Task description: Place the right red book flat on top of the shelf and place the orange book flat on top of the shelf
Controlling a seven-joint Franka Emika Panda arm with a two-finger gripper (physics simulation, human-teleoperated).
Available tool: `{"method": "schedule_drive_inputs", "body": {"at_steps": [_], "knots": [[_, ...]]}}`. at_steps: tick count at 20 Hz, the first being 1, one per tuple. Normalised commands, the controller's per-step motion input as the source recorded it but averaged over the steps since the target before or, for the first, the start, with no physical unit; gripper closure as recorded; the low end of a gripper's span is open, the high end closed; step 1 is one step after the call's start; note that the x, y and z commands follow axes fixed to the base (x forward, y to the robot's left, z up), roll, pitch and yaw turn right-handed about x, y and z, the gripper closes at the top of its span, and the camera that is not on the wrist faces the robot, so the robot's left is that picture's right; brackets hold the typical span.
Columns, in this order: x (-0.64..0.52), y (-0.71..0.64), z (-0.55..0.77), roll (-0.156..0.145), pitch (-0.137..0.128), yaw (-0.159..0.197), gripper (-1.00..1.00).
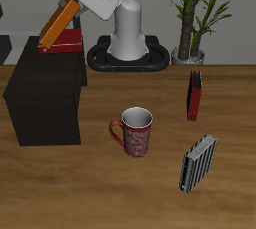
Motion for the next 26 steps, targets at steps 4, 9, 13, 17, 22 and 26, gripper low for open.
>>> {"method": "schedule_drive_inputs", "body": {"at_steps": [4, 9, 13, 17, 22, 26], "knots": [[0.10, -0.27, -0.07, -0.026, 0.024, -0.002, 1.00], [0.20, -0.30, -0.11, -0.035, 0.008, 0.003, 1.00], [0.20, -0.33, -0.33, -0.037, 0.026, -0.033, 1.00], [0.15, -0.18, -0.30, -0.020, 0.049, 0.008, 1.00], [0.26, 0.02, -0.50, 0.069, 0.229, 0.008, -1.00], [0.06, 0.32, -0.30, 0.094, 0.073, -0.058, -1.00]]}}
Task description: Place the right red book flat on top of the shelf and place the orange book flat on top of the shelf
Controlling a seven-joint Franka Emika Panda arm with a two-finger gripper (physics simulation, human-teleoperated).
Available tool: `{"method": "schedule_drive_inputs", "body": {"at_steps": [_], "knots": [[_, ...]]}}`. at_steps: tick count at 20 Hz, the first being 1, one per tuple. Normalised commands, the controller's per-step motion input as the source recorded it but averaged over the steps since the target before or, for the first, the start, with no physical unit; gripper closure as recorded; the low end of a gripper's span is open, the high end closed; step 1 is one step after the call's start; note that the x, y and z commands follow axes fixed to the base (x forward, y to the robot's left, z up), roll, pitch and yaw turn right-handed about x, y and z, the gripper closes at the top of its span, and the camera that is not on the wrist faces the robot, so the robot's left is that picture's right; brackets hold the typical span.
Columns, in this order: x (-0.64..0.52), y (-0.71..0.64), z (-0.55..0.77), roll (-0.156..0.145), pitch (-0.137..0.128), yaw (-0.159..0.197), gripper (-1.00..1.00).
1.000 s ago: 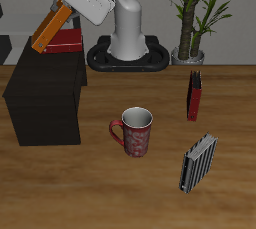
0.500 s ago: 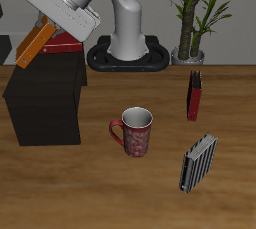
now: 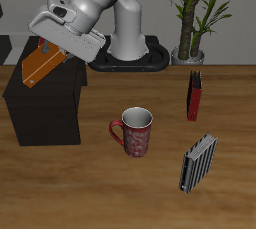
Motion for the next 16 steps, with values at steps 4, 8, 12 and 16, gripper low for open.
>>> {"method": "schedule_drive_inputs", "body": {"at_steps": [4, 8, 12, 16], "knots": [[0.10, 0.59, -0.21, 0.290, 0.144, -0.035, -1.00], [-0.12, 0.62, -0.04, 0.174, -0.029, 0.062, -1.00], [-0.04, 0.45, -0.01, 0.063, -0.017, 0.027, -1.00], [-0.16, 0.40, 0.14, 0.074, -0.056, -0.016, -1.00]]}}
